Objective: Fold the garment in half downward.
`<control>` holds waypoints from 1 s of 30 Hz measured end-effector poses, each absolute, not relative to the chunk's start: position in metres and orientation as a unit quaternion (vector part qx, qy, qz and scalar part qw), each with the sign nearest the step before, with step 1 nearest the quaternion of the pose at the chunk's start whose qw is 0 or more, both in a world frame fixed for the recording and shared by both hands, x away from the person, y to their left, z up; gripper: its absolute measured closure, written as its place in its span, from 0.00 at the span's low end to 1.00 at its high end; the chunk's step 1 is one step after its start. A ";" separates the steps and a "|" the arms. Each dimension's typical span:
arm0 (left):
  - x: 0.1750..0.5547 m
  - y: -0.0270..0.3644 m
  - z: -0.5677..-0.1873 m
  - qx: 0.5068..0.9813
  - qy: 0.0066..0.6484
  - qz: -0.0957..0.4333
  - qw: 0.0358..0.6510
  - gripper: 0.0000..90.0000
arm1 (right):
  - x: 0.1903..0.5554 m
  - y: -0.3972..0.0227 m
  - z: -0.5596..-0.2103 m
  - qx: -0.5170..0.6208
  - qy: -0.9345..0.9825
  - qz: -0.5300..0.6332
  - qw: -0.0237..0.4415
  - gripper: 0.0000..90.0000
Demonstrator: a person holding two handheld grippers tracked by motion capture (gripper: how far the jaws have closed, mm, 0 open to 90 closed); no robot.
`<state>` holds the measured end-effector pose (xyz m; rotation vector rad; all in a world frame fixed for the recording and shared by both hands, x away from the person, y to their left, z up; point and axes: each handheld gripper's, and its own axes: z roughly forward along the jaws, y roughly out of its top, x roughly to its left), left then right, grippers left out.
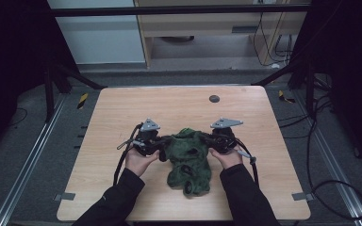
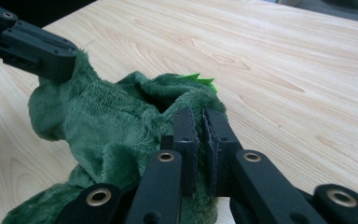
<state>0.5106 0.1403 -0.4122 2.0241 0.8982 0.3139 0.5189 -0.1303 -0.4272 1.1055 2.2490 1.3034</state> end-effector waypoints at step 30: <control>0.462 0.150 -0.414 0.830 0.328 0.109 0.438 0.95 | 0.467 -0.135 -0.420 0.337 0.801 0.473 0.147 0.93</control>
